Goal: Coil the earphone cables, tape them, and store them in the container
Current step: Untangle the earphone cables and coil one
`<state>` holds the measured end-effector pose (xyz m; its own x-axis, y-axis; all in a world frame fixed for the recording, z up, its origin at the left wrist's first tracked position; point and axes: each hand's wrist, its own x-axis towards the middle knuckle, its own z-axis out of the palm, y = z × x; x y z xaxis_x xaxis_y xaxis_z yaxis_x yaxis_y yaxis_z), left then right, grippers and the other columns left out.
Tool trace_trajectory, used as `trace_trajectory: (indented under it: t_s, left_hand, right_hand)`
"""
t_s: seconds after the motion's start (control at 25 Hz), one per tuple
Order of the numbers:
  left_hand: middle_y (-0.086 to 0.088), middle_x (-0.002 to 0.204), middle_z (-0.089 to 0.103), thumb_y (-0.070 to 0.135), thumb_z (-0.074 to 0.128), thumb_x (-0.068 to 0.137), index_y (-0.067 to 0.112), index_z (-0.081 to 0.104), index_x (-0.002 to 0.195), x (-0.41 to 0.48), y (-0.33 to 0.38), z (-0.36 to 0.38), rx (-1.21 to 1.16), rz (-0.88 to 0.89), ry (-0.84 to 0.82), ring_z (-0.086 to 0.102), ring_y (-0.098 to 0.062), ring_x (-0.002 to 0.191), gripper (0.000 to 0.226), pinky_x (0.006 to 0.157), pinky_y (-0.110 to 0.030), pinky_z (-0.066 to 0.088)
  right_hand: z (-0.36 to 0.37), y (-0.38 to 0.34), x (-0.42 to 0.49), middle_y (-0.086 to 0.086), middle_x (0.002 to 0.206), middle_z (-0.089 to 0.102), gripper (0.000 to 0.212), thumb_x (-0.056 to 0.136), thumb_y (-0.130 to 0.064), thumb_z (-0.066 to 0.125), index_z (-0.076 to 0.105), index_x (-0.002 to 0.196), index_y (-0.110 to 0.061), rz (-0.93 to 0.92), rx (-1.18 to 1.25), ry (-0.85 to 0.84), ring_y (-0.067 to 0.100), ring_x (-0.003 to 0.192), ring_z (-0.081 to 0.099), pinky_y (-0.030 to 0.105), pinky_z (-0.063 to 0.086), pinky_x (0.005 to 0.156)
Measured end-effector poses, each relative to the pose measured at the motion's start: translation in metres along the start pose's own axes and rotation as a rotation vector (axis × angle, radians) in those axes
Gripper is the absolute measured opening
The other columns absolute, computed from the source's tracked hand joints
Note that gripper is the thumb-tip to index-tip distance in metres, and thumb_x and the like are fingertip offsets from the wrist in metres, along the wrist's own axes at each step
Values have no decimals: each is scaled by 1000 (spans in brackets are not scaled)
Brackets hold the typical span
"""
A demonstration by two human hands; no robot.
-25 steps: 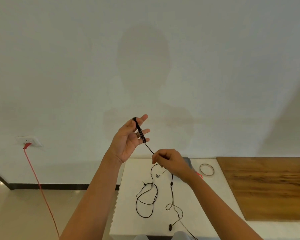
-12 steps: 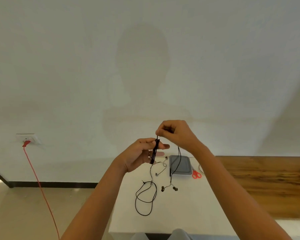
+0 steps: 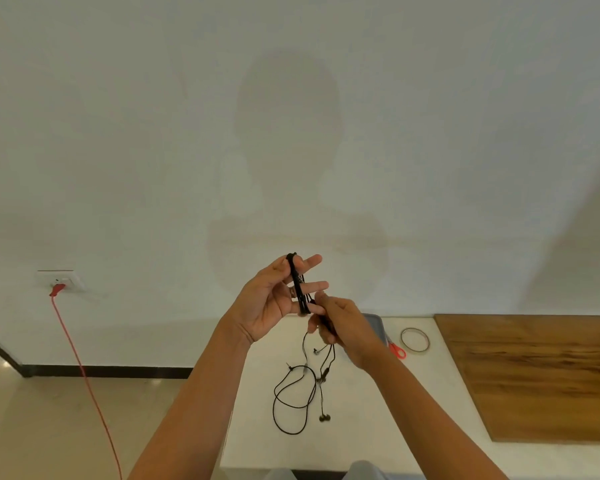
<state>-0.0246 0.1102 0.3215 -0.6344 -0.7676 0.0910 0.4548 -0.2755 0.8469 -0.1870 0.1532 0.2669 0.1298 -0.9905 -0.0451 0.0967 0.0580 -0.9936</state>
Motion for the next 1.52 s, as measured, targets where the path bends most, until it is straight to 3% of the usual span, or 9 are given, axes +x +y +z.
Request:
trace_trajectory:
  t_s: [0.2, 0.36, 0.44, 0.52, 0.68, 0.96, 1.2, 1.36, 1.52]
  left_hand:
    - [-7, 135, 60, 24, 44, 97, 15, 68, 88, 2, 4, -10, -43, 80, 177, 54, -45, 120, 27, 86, -65, 49]
    - [6, 125, 65, 19, 43, 101, 18, 71, 91, 1, -10, -11, 265, -13, 310, 51, -33, 122, 30, 87, -44, 47]
    - [3, 110, 67, 17, 43, 101, 9, 69, 100, -1, -20, -12, 423, -75, 257, 54, -31, 103, 27, 79, -36, 45]
    - [-7, 96, 62, 15, 45, 100, 2, 67, 108, -5, -23, -10, 465, -144, 191, 53, -30, 87, 27, 72, -39, 42]
    - [-4, 114, 71, 20, 46, 100, 16, 73, 90, -10, -18, 0, 432, -253, 77, 64, -28, 112, 28, 76, -45, 50]
    - [-22, 124, 63, 21, 45, 99, 9, 67, 87, -15, -14, 3, 52, -176, -135, 53, -39, 125, 27, 79, -67, 51]
    - [-13, 134, 60, 19, 47, 95, 14, 70, 83, -4, -1, 4, -45, 58, 79, 52, -31, 128, 27, 84, -64, 51]
    - [2, 120, 69, 17, 46, 97, 15, 69, 86, -5, 0, -10, 277, -34, 217, 49, -25, 130, 26, 82, -52, 50]
    - [8, 119, 69, 19, 43, 102, 20, 74, 84, -6, -15, -8, 575, -164, 160, 53, -17, 124, 36, 83, -43, 45]
  right_hand:
    - [9, 6, -32, -2, 57, 60, 47, 97, -47, 43, 68, 70, -19, 88, -186, -39, 8, 46, 45, 17, 38, 47]
    - [18, -21, -37, -1, 51, 62, 47, 96, -45, 49, 66, 59, -21, -31, -325, 26, 10, 43, 54, 17, 44, 46]
    - [16, -39, -31, 1, 50, 64, 43, 94, -41, 54, 67, 58, -21, -103, -353, 95, 11, 42, 57, 17, 45, 46]
    - [11, -50, -22, 1, 52, 64, 36, 91, -35, 58, 67, 60, -20, -190, -376, 156, 10, 41, 55, 19, 45, 46]
    - [-2, -55, 0, 2, 55, 61, 25, 88, -28, 59, 67, 66, -17, -341, -470, 200, 8, 49, 50, 22, 51, 54]
    - [-19, -22, 16, 3, 60, 54, 11, 84, -21, 68, 71, 75, -14, -86, -118, 55, 12, 52, 44, 23, 34, 52]
    - [15, 35, -26, -8, 52, 46, 29, 98, -29, 50, 60, 76, -14, 45, -84, -86, 7, 45, 38, 18, 35, 47]
    - [16, 27, -52, -5, 58, 54, 32, 101, -31, 42, 60, 78, -19, 60, -267, -109, 10, 47, 48, 22, 40, 47]
    - [13, -7, -54, -5, 70, 67, 26, 96, -30, 44, 66, 88, -21, -85, -951, -49, 12, 62, 65, 29, 53, 59]
